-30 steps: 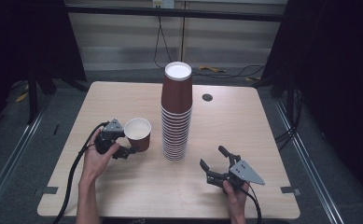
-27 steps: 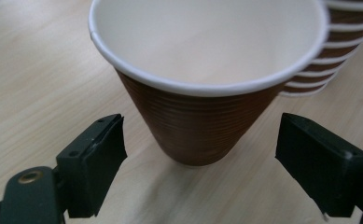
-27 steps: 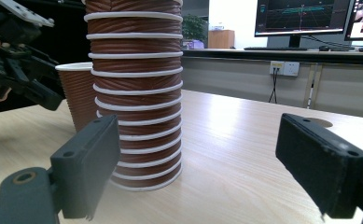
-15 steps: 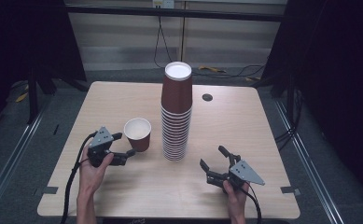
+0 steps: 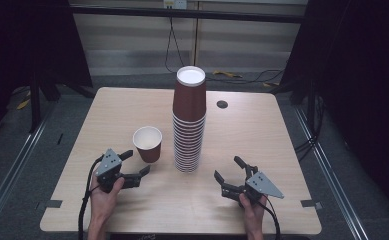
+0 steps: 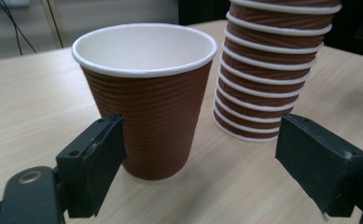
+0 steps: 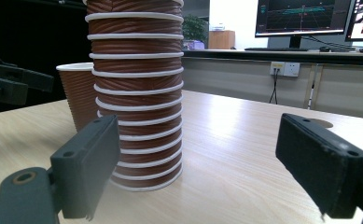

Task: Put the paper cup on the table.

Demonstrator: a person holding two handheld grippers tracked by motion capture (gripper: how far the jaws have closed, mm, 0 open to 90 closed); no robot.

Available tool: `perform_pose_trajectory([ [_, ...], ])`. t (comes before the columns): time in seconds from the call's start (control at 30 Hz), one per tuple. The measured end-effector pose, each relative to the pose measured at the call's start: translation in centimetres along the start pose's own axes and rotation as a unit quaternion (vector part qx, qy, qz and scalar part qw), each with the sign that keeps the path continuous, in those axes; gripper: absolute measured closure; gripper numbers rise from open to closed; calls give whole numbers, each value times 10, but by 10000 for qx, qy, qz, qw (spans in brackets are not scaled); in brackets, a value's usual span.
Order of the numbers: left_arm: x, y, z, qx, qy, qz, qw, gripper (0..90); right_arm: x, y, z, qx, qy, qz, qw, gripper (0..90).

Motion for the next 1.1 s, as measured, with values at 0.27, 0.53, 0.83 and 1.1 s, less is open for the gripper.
perform_pose_trajectory([
  [0.27,8,-3,-19,188,342,-490,9980,159,0,0,0,-2,-1,-1,10000,135],
  [0.53,18,-9,-37,198,190,-549,9981,156,0,0,0,-5,-15,9,10000,135],
  [0.83,18,8,-42,32,-22,-1481,9890,157,0,0,0,-4,-13,4,10000,135],
  [1.1,18,8,-43,47,-95,-1471,9891,157,0,0,0,-4,-14,9,10000,132],
])
Point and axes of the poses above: each handheld gripper's, and its own axes: y roughly backward along the jaws, x roughly out of its underside, z roughly to its left, the point moved 4 cm from there along -y, roughly forward along the jaws, and after that the axes turned 14 degrees about -z, right-handed, at the moved point
